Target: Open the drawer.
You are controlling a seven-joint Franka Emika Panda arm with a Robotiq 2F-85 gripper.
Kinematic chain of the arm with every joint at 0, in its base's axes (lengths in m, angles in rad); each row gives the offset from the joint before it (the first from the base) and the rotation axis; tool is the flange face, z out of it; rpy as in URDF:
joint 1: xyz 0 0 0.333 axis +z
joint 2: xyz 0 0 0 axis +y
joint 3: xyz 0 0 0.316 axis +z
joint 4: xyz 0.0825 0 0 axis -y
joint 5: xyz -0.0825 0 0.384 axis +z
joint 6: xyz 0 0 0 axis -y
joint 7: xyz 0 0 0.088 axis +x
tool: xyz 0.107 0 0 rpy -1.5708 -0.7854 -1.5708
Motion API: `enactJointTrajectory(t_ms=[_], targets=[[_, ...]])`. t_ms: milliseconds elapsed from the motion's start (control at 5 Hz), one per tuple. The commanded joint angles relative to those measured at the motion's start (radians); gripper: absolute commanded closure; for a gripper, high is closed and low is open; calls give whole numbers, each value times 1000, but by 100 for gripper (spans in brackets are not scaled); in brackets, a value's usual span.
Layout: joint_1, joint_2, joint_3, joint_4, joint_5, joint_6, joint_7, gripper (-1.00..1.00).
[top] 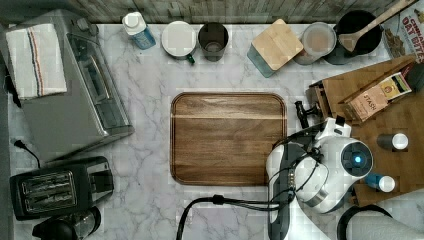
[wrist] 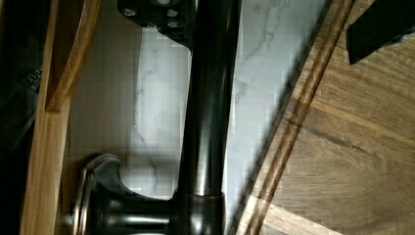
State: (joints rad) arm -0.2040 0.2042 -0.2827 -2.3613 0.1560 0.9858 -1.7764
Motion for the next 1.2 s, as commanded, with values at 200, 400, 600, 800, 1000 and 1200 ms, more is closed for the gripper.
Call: enactJointTrajectory(t_ms=[200,400,600,800,1000,1200], targets=[[141,-135,83,-225,-16,103,251,-100],[187,-196,111,-305,-64,114,347,-100],[185,-227,177,-358,4,125,316,-100],[198,-263,213,-388,43,86,308,-100],[284,-309,174,-436,-1,106,381,-100],[270,-334,221,-472,-44,169,448,-100]])
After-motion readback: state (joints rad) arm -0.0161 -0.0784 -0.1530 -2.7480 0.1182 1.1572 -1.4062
